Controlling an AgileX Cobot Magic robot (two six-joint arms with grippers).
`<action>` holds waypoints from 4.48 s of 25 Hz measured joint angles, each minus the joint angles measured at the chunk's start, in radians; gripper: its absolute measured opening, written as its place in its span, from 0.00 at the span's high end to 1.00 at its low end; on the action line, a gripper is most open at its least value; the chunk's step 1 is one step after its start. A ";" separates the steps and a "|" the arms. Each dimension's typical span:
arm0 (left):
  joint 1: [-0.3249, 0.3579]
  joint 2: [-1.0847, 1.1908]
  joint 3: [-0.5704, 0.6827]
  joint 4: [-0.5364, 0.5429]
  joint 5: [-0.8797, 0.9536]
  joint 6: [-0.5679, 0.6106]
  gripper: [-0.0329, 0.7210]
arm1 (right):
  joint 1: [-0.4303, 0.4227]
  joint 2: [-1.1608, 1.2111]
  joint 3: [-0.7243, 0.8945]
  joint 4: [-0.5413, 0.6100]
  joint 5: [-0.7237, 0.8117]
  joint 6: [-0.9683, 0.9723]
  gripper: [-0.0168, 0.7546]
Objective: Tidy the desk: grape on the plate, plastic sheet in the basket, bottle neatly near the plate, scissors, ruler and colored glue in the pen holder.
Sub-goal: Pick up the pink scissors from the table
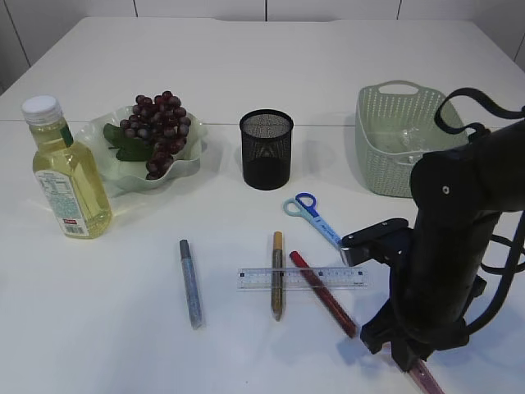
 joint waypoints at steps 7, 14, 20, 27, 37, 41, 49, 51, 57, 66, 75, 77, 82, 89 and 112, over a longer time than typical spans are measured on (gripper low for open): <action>0.000 0.000 0.000 0.015 0.000 0.000 0.38 | 0.000 -0.032 0.001 0.004 0.003 0.000 0.70; 0.000 0.000 0.000 0.016 0.000 0.000 0.38 | 0.000 -0.080 0.001 0.004 0.000 0.002 0.70; 0.000 0.000 0.000 0.017 0.000 0.000 0.38 | 0.000 -0.084 0.001 0.004 -0.010 0.002 0.70; 0.000 0.000 0.000 0.017 0.000 0.000 0.38 | 0.000 -0.084 0.001 0.004 -0.042 0.002 0.70; 0.000 0.000 0.000 0.018 0.000 0.000 0.38 | 0.000 -0.042 0.001 0.004 -0.053 0.002 0.70; 0.000 0.000 0.000 0.018 0.000 0.000 0.38 | 0.000 -0.038 0.001 0.004 -0.056 0.002 0.70; 0.000 0.000 0.000 0.018 0.000 0.000 0.38 | 0.000 -0.030 0.001 0.004 -0.056 0.002 0.70; 0.000 0.000 0.000 0.018 0.000 0.000 0.38 | 0.000 -0.030 0.001 0.004 -0.056 0.002 0.70; 0.000 0.000 0.000 0.018 0.000 0.000 0.38 | 0.000 -0.030 0.001 0.004 -0.056 0.002 0.70; 0.000 0.000 0.000 0.018 0.000 0.000 0.38 | 0.000 -0.030 0.001 0.004 -0.056 0.004 0.70; 0.000 0.000 0.000 0.018 0.000 0.000 0.38 | 0.000 -0.030 0.001 0.004 -0.056 0.007 0.70; 0.000 0.000 0.000 0.018 0.000 0.000 0.38 | 0.000 -0.030 0.001 0.004 -0.056 0.009 0.70; 0.000 0.000 0.000 0.018 0.000 0.000 0.38 | 0.000 -0.030 0.001 0.004 -0.056 0.011 0.73; 0.000 0.000 0.000 0.018 0.000 0.000 0.38 | 0.000 -0.030 0.001 0.004 -0.056 0.011 0.73; 0.000 0.000 0.000 0.018 0.012 0.000 0.38 | 0.000 -0.108 0.092 0.007 -0.099 0.011 0.73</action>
